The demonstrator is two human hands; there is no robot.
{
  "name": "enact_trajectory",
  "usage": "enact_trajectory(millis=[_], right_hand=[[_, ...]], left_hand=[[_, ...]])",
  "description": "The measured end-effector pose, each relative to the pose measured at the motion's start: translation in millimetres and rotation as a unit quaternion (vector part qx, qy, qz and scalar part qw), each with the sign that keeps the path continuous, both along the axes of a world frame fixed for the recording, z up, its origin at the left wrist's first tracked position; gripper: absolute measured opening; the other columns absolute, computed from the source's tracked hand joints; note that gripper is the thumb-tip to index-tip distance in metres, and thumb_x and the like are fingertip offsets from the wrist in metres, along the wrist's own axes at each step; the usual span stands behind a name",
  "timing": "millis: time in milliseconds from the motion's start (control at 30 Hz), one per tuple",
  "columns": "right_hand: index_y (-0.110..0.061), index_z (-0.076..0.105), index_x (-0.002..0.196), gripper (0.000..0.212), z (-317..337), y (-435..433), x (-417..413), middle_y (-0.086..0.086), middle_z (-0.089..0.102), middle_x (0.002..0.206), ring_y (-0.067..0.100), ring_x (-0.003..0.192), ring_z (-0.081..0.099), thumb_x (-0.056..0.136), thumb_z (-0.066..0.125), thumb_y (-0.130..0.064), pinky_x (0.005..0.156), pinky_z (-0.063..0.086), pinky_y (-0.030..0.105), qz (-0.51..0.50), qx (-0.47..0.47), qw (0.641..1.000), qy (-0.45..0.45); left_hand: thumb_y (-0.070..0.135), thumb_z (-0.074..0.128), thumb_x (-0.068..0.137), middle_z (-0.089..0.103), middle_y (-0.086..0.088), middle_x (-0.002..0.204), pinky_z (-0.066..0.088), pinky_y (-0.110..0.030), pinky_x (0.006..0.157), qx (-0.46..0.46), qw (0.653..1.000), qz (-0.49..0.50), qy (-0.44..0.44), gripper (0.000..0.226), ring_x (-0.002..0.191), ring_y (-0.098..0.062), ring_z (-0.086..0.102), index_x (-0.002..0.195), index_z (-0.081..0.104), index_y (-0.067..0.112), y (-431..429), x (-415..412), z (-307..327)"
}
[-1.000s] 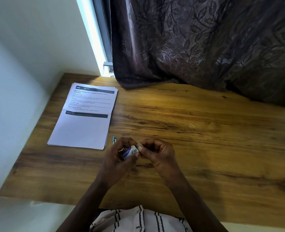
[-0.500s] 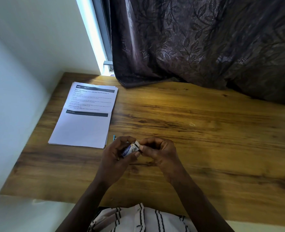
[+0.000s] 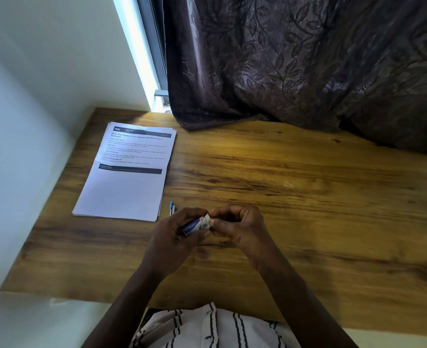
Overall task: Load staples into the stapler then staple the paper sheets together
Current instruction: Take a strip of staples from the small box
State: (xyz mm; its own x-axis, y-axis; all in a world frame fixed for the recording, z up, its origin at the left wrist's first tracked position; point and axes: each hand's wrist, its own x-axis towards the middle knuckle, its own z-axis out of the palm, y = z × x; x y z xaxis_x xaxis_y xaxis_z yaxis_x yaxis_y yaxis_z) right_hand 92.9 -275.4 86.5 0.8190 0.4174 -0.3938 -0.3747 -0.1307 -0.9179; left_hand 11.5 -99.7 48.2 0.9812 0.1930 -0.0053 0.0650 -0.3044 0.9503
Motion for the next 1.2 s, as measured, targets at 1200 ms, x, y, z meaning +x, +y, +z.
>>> enact_trajectory(millis=[1200], right_hand=[[-0.013, 0.08, 0.097, 0.008, -9.5, 4.1, 25.9, 0.004, 0.08, 0.087, 0.011, 0.078, 0.074, 0.09, 0.077, -0.013, 0.066, 0.056, 0.021, -0.069, -0.004, 0.998, 0.012]], left_hand=[[0.027, 0.083, 0.087, 0.069, 0.021, 0.115, 0.055, -0.01, 0.076, 0.095, 0.995, -0.031, 0.021, 0.058, 0.104, 0.008, 0.069, 0.14, 0.061, 0.029, -7.6, 44.5, 13.9]])
